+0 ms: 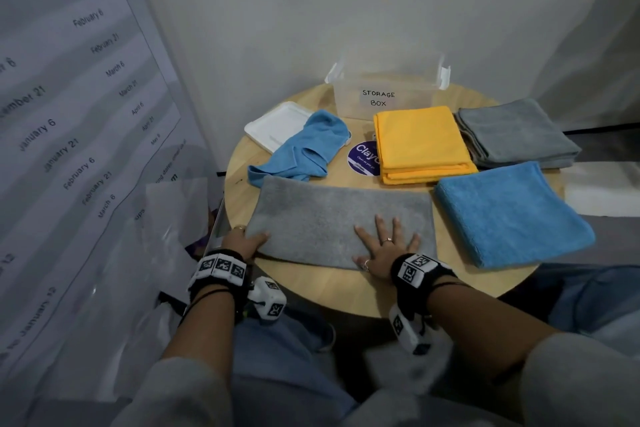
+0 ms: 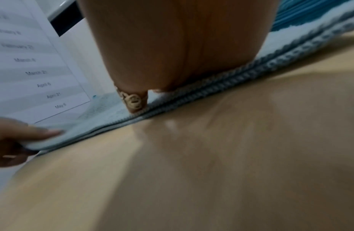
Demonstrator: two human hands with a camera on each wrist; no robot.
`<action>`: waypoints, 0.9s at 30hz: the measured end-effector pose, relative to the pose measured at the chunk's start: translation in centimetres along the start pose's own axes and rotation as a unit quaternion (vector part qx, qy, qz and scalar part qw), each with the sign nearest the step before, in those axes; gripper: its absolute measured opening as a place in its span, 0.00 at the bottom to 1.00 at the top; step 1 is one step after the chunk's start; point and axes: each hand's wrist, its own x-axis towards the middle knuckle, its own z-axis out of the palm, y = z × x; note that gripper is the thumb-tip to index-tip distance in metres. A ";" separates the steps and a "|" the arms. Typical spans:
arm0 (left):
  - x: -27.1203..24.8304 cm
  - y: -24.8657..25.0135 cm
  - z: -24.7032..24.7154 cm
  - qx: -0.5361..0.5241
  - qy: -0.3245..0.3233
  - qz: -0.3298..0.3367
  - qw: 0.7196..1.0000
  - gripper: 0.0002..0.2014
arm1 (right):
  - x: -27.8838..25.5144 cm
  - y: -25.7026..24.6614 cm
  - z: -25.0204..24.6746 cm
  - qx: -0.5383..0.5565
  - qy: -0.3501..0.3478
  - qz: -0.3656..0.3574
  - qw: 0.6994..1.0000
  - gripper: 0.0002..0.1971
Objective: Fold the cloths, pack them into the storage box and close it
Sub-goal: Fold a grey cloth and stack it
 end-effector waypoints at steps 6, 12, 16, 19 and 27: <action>-3.8 5.2 -0.5 -0.124 0.024 0.105 0.986 0.16 | -0.7 0.8 0.4 0.052 0.057 0.087 0.993 0.55; -8.3 10.7 5.5 -0.115 -0.057 0.225 0.966 0.09 | -0.7 2.4 -0.7 0.197 0.081 0.047 0.976 0.31; -10.4 11.3 12.3 -0.019 -0.105 0.325 0.940 0.06 | -0.7 4.9 -1.5 0.647 0.045 0.071 0.758 0.35; -10.8 10.1 16.0 0.061 -0.133 0.325 0.934 0.11 | -0.9 6.2 -2.8 0.776 0.015 0.053 0.629 0.34; -10.4 9.5 16.8 0.077 -0.119 0.333 0.932 0.17 | 1.8 7.3 -6.0 0.437 0.144 0.131 0.878 0.20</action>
